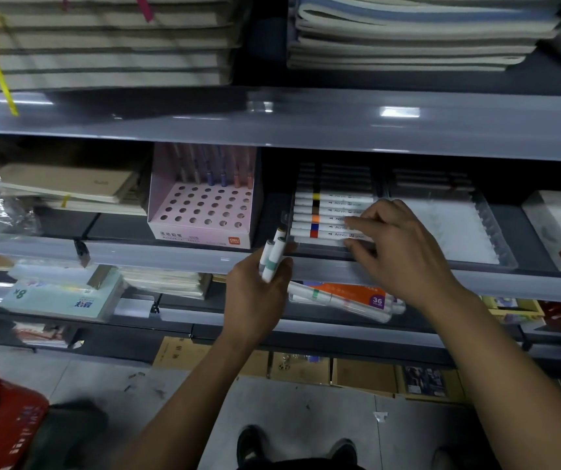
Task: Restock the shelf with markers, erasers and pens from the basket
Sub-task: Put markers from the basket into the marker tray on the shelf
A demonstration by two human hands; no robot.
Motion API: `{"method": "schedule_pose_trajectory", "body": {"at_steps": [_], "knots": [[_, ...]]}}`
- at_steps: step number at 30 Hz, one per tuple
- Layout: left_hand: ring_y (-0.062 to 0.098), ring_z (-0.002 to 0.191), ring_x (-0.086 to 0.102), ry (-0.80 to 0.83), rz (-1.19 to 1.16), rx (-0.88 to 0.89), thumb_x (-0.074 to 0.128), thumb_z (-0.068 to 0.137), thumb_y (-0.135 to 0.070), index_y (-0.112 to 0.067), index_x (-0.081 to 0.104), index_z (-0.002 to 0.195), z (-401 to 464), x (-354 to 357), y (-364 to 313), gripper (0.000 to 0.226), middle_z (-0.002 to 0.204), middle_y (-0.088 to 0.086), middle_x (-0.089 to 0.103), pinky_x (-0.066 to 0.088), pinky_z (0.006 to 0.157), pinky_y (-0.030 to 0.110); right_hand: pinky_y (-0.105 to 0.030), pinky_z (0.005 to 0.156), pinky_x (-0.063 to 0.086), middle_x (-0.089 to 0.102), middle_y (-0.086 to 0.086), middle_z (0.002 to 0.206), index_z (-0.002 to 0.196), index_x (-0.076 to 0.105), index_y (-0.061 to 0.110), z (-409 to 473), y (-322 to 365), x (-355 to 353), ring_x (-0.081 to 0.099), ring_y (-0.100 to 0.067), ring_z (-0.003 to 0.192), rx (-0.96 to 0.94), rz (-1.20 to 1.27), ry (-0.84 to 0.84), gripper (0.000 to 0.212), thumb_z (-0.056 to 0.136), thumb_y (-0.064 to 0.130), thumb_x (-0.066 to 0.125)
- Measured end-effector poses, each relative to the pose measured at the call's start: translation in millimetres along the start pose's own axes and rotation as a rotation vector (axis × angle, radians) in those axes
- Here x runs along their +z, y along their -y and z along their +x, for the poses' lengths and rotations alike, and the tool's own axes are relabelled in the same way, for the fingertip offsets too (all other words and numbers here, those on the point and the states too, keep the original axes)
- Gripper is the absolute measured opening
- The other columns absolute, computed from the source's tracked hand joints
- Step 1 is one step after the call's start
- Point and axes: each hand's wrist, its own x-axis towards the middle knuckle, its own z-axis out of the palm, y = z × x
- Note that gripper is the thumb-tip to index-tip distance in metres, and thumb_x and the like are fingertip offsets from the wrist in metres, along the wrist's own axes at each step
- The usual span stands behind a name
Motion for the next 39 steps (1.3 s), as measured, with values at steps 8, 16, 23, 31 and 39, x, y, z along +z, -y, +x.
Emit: {"method": "schedule_pose_trajectory", "body": {"at_steps": [8, 16, 23, 31, 39], "knots": [[0.005, 0.061, 0.062, -0.023, -0.016, 0.039, 0.069, 0.1, -0.022, -0.036, 0.072, 0.094, -1, 1, 3, 0.016, 0.068, -0.009, 0.066, 0.046, 0.052, 0.011, -0.04, 0.076, 0.058, 0.065, -0.002, 0.095, 0.106, 0.082, 0.012, 3, 27, 9, 0.06, -0.024, 0.096, -0.013, 0.063, -0.055, 0.015, 0.093, 0.016, 0.075], [0.005, 0.063, 0.06, -0.004, -0.029, 0.038, 0.067, 0.101, -0.02, -0.035, 0.072, 0.113, -3, 2, 4, 0.02, 0.075, -0.003, 0.066, 0.047, 0.056, 0.016, -0.04, 0.075, 0.056, 0.064, 0.001, 0.095, 0.1, 0.082, 0.015, 8, 33, 5, 0.059, -0.022, 0.096, 0.025, 0.011, 0.027, 0.011, 0.095, 0.015, 0.072], [0.011, 0.069, 0.064, -0.002, -0.019, 0.01, 0.068, 0.101, -0.021, -0.024, 0.074, 0.113, -3, 2, 2, 0.014, 0.08, 0.003, 0.07, 0.052, 0.059, 0.019, -0.039, 0.082, 0.055, 0.065, 0.001, 0.104, 0.107, 0.079, 0.017, 9, 38, 5, 0.057, -0.021, 0.104, 0.078, -0.01, 0.044, 0.017, 0.096, 0.018, 0.066], [0.011, 0.051, 0.039, 0.288, -0.82, -0.38, 0.059, 0.097, -0.016, 0.003, 0.06, 0.131, -6, -1, -9, 0.039, 0.061, -0.001, 0.04, 0.04, 0.05, 0.025, -0.04, 0.088, 0.053, 0.059, 0.003, 0.104, 0.113, 0.075, 0.011, -25, 60, 18, 0.057, -0.019, 0.105, 0.123, 0.301, -0.12, 0.018, 0.098, 0.015, 0.065], [0.017, 0.068, 0.053, 0.391, -1.204, -0.528, 0.059, 0.102, -0.03, -0.016, 0.063, 0.088, -10, -5, -24, 0.02, 0.074, 0.0, 0.048, 0.05, 0.068, 0.031, -0.027, 0.072, 0.049, 0.057, 0.013, 0.091, 0.096, 0.061, 0.023, -41, 86, 9, 0.059, -0.009, 0.089, 0.081, 0.526, -0.094, 0.013, 0.09, 0.032, 0.068]]}}
